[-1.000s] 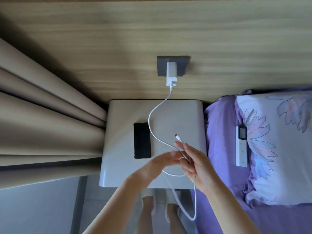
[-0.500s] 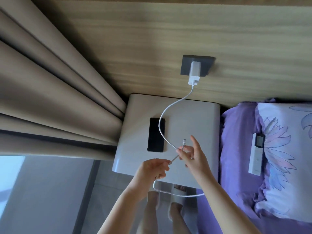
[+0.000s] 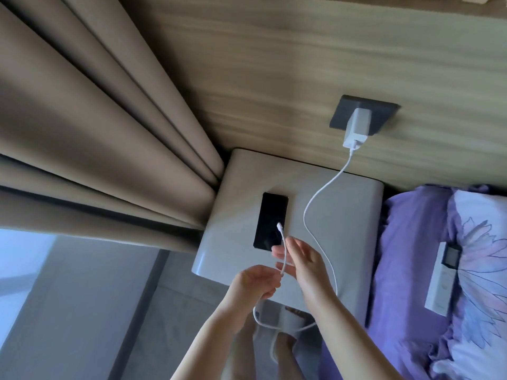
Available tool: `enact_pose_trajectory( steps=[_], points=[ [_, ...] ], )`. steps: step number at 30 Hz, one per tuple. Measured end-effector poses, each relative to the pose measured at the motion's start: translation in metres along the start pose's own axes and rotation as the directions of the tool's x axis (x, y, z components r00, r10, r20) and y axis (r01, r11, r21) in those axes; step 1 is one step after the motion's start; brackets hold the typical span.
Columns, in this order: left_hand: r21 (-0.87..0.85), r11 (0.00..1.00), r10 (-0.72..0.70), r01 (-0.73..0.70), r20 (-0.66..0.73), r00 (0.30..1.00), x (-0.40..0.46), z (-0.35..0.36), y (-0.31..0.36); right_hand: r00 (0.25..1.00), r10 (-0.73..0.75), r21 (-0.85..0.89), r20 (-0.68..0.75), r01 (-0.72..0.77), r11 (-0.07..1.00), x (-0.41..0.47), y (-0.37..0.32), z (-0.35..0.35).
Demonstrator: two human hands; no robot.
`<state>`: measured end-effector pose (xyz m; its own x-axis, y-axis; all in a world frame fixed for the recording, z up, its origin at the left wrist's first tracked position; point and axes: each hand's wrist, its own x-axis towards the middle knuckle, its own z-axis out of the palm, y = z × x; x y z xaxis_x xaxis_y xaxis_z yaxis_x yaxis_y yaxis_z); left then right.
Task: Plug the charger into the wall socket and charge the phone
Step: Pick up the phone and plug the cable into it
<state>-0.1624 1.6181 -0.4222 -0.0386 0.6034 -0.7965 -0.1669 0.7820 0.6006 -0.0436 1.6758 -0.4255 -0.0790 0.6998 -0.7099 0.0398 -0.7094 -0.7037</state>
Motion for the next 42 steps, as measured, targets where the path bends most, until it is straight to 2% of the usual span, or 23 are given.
enact_pose_trajectory(
  steps=[3, 4, 7, 9, 15, 20, 25, 28, 30, 33, 34, 36, 37, 38, 39, 42],
  points=[
    [0.156, 0.988, -0.005, -0.002, 0.046, 0.999, 0.015, -0.005, -0.001, 0.988, 0.094, 0.136, -0.122, -0.078, 0.988, 0.012, 0.003, 0.002],
    [0.181, 0.983, 0.003, -0.005, 0.008, 1.0, 0.023, -0.008, 0.0, 0.984, 0.12, 0.16, -0.135, -0.098, 0.982, 0.015, 0.005, 0.001],
    [0.261, 0.965, 0.05, 0.012, -0.228, 0.972, 0.057, -0.018, 0.005, 0.972, 0.179, 0.186, -0.156, -0.149, 0.971, 0.019, 0.013, -0.004],
    [0.347, 0.937, 0.073, 0.038, -0.303, 0.95, 0.083, -0.022, 0.011, 0.962, 0.221, 0.253, -0.162, -0.176, 0.951, 0.021, 0.018, -0.007],
    [0.643, 0.75, 0.068, 0.156, -0.31, 0.948, 0.147, -0.015, 0.01, 0.938, 0.285, 0.324, -0.195, -0.213, 0.922, 0.026, 0.029, -0.008],
    [0.762, 0.602, 0.119, 0.239, -0.381, 0.917, 0.168, 0.0, 0.004, 0.938, 0.261, 0.373, -0.23, -0.163, 0.913, 0.033, 0.032, -0.001],
    [0.795, 0.517, 0.124, 0.318, -0.437, 0.891, 0.177, 0.009, 0.002, 0.949, 0.225, 0.394, -0.22, -0.125, 0.911, 0.037, 0.033, 0.004],
    [0.809, 0.526, 0.112, 0.262, -0.371, 0.922, 0.179, 0.003, 0.003, 0.948, 0.227, 0.36, -0.223, -0.136, 0.923, 0.036, 0.03, 0.007],
    [0.742, 0.644, 0.081, 0.186, -0.308, 0.948, 0.175, 0.0, 0.008, 0.947, 0.237, 0.329, -0.218, -0.158, 0.931, 0.031, 0.026, 0.008],
    [0.524, 0.837, -0.019, 0.155, -0.254, 0.967, 0.157, -0.002, 0.018, 0.948, 0.247, 0.315, -0.198, -0.177, 0.933, 0.017, 0.015, 0.01],
    [0.436, 0.883, -0.073, 0.175, -0.239, 0.968, 0.148, -0.004, 0.021, 0.953, 0.241, 0.31, -0.184, -0.176, 0.934, 0.01, 0.01, 0.011],
    [0.107, 0.968, -0.207, 0.225, -0.157, 0.966, 0.121, -0.01, 0.031, 0.966, 0.213, 0.301, -0.144, -0.162, 0.94, -0.007, -0.002, 0.013],
    [-0.109, 0.961, -0.262, 0.253, -0.079, 0.962, 0.105, -0.013, 0.039, 0.974, 0.189, 0.293, -0.123, -0.146, 0.945, -0.018, -0.009, 0.014],
    [-0.303, 0.912, -0.293, 0.278, -0.005, 0.956, 0.087, -0.016, 0.048, 0.982, 0.158, 0.282, -0.104, -0.123, 0.951, -0.031, -0.016, 0.015],
    [-0.429, 0.856, -0.302, 0.289, 0.04, 0.953, 0.067, -0.019, 0.057, 0.989, 0.122, 0.268, -0.088, -0.094, 0.959, -0.045, -0.024, 0.016],
    [-0.621, 0.727, -0.262, 0.292, 0.141, 0.955, 0.01, -0.019, 0.08, 0.999, -0.015, 0.197, -0.048, 0.024, 0.98, -0.094, -0.047, 0.018]
  ],
)
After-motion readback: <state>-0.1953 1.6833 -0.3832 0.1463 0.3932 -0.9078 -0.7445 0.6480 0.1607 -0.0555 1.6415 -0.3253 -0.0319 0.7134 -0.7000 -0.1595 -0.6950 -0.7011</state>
